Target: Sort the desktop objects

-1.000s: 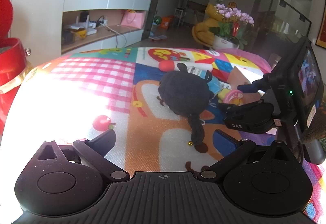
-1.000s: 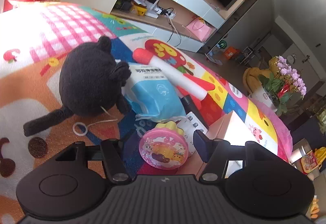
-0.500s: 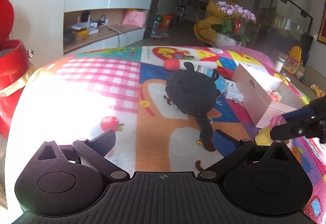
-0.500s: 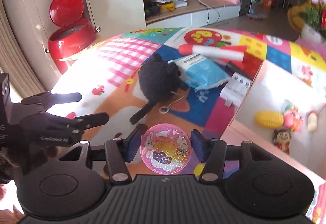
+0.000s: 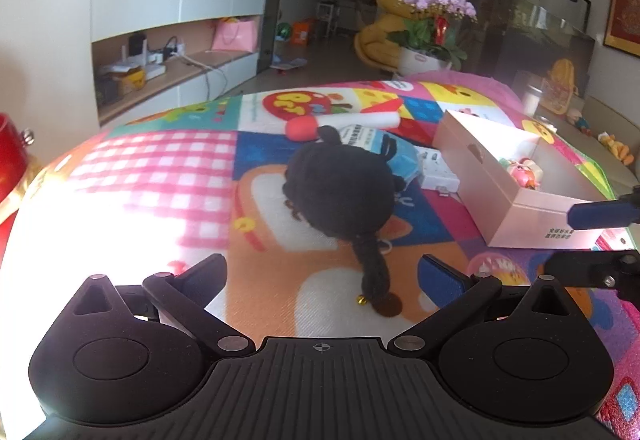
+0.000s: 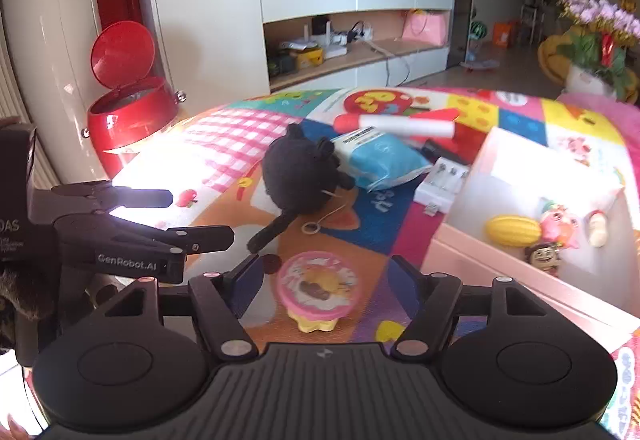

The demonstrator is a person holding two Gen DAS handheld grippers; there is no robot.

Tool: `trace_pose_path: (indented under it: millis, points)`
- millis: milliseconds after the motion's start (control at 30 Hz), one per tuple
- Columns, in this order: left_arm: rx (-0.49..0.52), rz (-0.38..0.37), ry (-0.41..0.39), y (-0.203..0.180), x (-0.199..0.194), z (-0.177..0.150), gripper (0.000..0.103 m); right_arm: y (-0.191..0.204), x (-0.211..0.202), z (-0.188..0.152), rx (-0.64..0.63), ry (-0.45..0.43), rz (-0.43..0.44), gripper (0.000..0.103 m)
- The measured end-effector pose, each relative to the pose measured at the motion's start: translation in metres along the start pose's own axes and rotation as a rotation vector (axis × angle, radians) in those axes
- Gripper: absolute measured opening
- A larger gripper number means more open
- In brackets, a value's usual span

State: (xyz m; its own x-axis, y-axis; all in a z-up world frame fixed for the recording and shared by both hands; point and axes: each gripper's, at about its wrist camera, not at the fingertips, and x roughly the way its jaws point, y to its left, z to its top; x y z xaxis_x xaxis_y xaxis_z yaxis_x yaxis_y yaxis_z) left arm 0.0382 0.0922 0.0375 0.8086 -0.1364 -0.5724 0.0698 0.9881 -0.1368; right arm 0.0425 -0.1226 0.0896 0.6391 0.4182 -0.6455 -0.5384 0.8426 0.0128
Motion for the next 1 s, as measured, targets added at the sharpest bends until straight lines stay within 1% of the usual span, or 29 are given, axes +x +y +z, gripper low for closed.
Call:
trace_pose_path:
  millis: [100, 200, 333, 400, 467, 500, 600, 700, 767, 833, 933, 1000]
  points:
    - [-0.021, 0.005, 0.025, -0.006, 0.027, 0.013, 0.103, -0.005, -0.017, -0.013, -0.004, -0.048, -0.070, 0.075]
    - [-0.053, 0.009, 0.050, -0.012, 0.053, 0.023, 0.103, -0.016, -0.030, -0.027, 0.046, -0.063, -0.096, 0.077]
    - [-0.070, 0.067, 0.057, -0.018, 0.078, 0.036, 0.102, -0.035, -0.036, -0.042, 0.140, -0.065, -0.128, 0.079]
    - [-0.065, 0.083, 0.070, -0.019, 0.084, 0.039, 0.082, -0.044, -0.037, -0.048, 0.181, -0.061, -0.138, 0.079]
    - [-0.052, 0.080, 0.084, -0.018, 0.084, 0.041, 0.081, -0.050, -0.038, -0.053, 0.203, -0.061, -0.146, 0.079]
    - [-0.025, 0.084, 0.089, -0.019, 0.080, 0.041, 0.080, -0.053, -0.039, -0.056, 0.210, -0.062, -0.149, 0.079]
    - [0.110, 0.104, 0.091, -0.023, 0.059, 0.040, 0.080, -0.056, -0.041, -0.061, 0.225, -0.069, -0.151, 0.080]
    - [0.289, 0.128, 0.120, -0.027, 0.027, 0.041, 0.080, -0.059, -0.040, -0.064, 0.239, -0.074, -0.138, 0.081]
    - [0.418, 0.136, 0.132, -0.031, 0.006, 0.038, 0.080, -0.057, -0.038, -0.063, 0.238, -0.079, -0.122, 0.081]
    - [0.589, 0.156, 0.151, -0.037, -0.011, 0.030, 0.081, -0.054, -0.035, -0.061, 0.234, -0.087, -0.106, 0.081]
    - [0.791, 0.174, 0.204, -0.044, -0.020, 0.015, 0.081, -0.046, -0.030, -0.058, 0.243, -0.101, -0.073, 0.081]
    - [0.893, 0.170, 0.239, -0.051, -0.017, 0.003, 0.081, -0.041, -0.027, -0.056, 0.247, -0.108, -0.050, 0.081]
